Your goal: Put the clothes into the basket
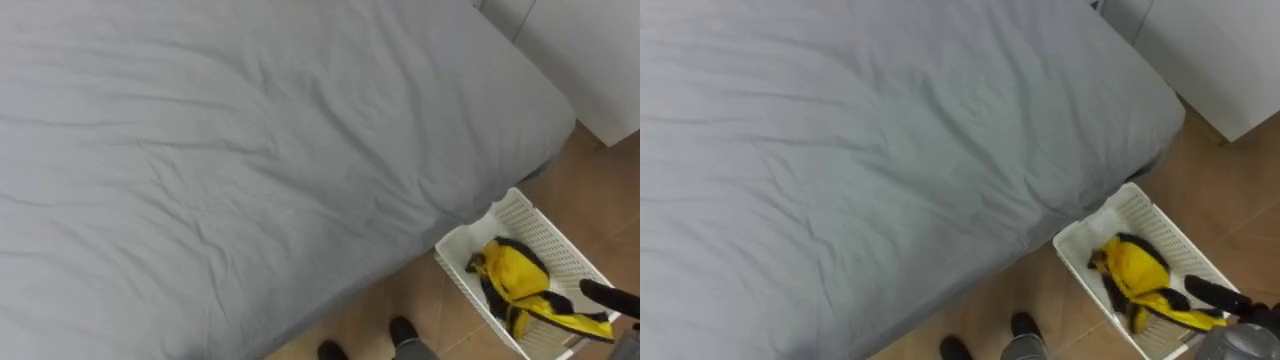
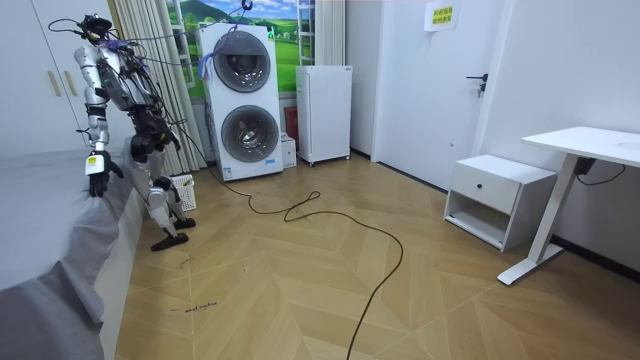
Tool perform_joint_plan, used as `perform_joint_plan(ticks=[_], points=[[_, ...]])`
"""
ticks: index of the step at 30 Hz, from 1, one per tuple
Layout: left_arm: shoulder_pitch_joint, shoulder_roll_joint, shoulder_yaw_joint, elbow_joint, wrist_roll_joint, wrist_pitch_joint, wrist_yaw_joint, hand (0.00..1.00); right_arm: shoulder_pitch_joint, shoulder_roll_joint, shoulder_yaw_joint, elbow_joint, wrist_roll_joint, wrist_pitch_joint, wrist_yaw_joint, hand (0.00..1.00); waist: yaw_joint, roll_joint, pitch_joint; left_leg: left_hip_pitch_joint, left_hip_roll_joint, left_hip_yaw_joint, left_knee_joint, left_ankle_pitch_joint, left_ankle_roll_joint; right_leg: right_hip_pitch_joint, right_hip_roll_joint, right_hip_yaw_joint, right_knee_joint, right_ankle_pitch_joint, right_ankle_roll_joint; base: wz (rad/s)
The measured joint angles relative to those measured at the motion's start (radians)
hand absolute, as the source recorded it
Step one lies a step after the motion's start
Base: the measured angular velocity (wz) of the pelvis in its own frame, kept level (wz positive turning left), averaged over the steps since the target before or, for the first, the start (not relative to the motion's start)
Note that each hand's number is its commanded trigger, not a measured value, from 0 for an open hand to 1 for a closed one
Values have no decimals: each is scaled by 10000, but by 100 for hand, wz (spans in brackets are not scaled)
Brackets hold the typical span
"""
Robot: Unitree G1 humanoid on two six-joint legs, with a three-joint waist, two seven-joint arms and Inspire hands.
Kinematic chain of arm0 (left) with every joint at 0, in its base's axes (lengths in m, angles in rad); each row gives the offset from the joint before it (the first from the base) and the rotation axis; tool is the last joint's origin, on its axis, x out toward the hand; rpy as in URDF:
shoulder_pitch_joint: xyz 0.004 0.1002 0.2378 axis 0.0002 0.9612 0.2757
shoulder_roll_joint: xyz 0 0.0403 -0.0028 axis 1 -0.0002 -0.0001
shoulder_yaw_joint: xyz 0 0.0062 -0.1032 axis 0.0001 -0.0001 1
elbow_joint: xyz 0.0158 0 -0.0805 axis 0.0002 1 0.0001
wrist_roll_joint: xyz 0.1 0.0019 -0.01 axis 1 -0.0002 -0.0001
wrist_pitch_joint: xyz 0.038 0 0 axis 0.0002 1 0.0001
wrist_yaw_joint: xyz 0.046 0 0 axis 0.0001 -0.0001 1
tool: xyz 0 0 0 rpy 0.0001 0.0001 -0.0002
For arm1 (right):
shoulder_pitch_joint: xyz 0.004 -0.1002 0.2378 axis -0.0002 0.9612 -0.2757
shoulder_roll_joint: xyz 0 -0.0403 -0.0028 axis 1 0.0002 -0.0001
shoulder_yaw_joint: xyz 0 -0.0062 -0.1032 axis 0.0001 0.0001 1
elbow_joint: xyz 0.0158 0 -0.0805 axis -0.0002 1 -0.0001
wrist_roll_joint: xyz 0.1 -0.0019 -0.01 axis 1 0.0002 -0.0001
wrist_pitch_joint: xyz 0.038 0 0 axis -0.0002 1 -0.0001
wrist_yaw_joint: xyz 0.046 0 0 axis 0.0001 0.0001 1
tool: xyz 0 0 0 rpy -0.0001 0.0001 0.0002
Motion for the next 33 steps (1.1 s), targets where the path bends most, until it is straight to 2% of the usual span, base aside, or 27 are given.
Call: perform_joint_plan(ticks=[6, 9, 11, 13, 15, 16, 17, 18, 20, 22, 23, 24, 27, 29, 33], points=[[9, 50, 5, -26, -19, -75, 58, 0, 163, 0, 60, 4, -13, -119, 92, 0, 1, -96, -16, 127, 12, -44, 33, 19, -4, 207, -85, -187, -31, -68, -21, 9], [173, 148, 53, -136, 37, -159, 55, 0, 487, 10, 103, -32, -30, -136, 97, 0, 27, -213, -14, 386, 60, -154, 72, 20, -10, 636, -108, -384, -249, -76, -43, 13], [686, 444, 107, -753, 63, -349, 48, 0, 907, 44, 80, -47, 12, -136, 96, 0, 224, -466, -29, 727, 99, -172, 14, 10, -49, 1063, -69, -489, -565, -72, -69, 9], [894, 615, 268, -1084, 358, -397, 53, 0, 1125, 42, 76, -52, 13, -138, 90, 0, 324, -637, -64, 891, 129, -316, -44, 6, -68, 1322, -81, -681, -686, -39, -113, 22], [986, 671, 362, -1192, 616, -480, 53, 0, 1400, 67, 112, -132, 214, -167, 99, 0, 416, -711, -95, 1163, 147, -398, -110, 5, -71, 1787, -65, -882, -979, 32, -109, 34], [1013, 669, 466, -1191, 804, -577, 55, 0, 1556, 151, 252, -158, 339, -218, 142, 0, 568, -780, -131, 1373, 146, -422, -191, -1, -81, 2068, -48, -996, -1138, 55, -112, 28], [1062, 674, 560, -1205, 941, -670, 59, 0, 1645, 312, 286, -172, 360, -222, 302, 0, 578, -840, -167, 1515, 134, -616, -225, -12, -97, 2350, -57, -1171, -1330, 85, -114, 35], [1062, 670, 622, -1229, 1049, -675, 59, 0, 1696, 392, 342, -178, 358, -222, 375, 0, 566, -863, -179, 1597, 123, -737, -244, -14, -101, 2523, -77, -1312, -1436, 91, -116, 52], [1159, 669, 704, -1415, 1519, -683, 99, 0, 2149, 810, 702, -614, 312, -211, 651, 0, 653, -1034, -269, 1905, 56, -1107, -340, -7, -113, 3064, -108, -1583, -1725, 91, -116, 46], [1375, 669, 709, -1659, 1525, -691, 167, 0, 2304, 1142, 1066, -849, 255, -185, 817, 0, 748, -1156, -311, 2174, 46, -1207, -401, -17, -136, 3465, -118, -1739, -1963, 108, -111, 25], [1390, 667, 709, -1721, 1527, -690, 198, 0, 2360, 1331, 1257, -862, 227, -100, 962, 0, 748, -1233, -327, 2307, 13, -1405, -404, -22, -144, 3748, -130, -1875, -2120, 114, -111, 46], [1390, 639, 744, -1816, 1562, -690, 232, 0, 2408, 1508, 1310, -948, 163, 5, 1090, 0, 771, -1286, -339, 2385, -27, -1592, -406, -22, -144, 3946, -147, -2011, -2226, 118, -105, 47], [1380, 514, 832, -1876, 1584, -784, 247, 0, 2454, 1712, 1709, -1017, 182, 57, 1349, 0, 963, -1340, -330, 2580, -82, -1790, -418, -23, -143, 4278, -174, -2167, -2374, 139, -78, 26], [1362, 362, 838, -1878, 1593, -961, 335, 0, 2485, 1886, 2274, -964, 138, 98, 1768, 0, 1023, -1427, -318, 2694, -137, -2109, -427, -23, -142, 4568, -248, -2538, -2490, 149, -70, 36], [1407, 219, 841, -1894, 1587, -1365, 377, 0, 2563, 2157, 2509, -854, 82, 146, 2219, 0, 1093, -1631, -326, 2745, -258, -2539, -402, -22, -142, 4902, -301, -2960, -2676, 111, -44, 39]])
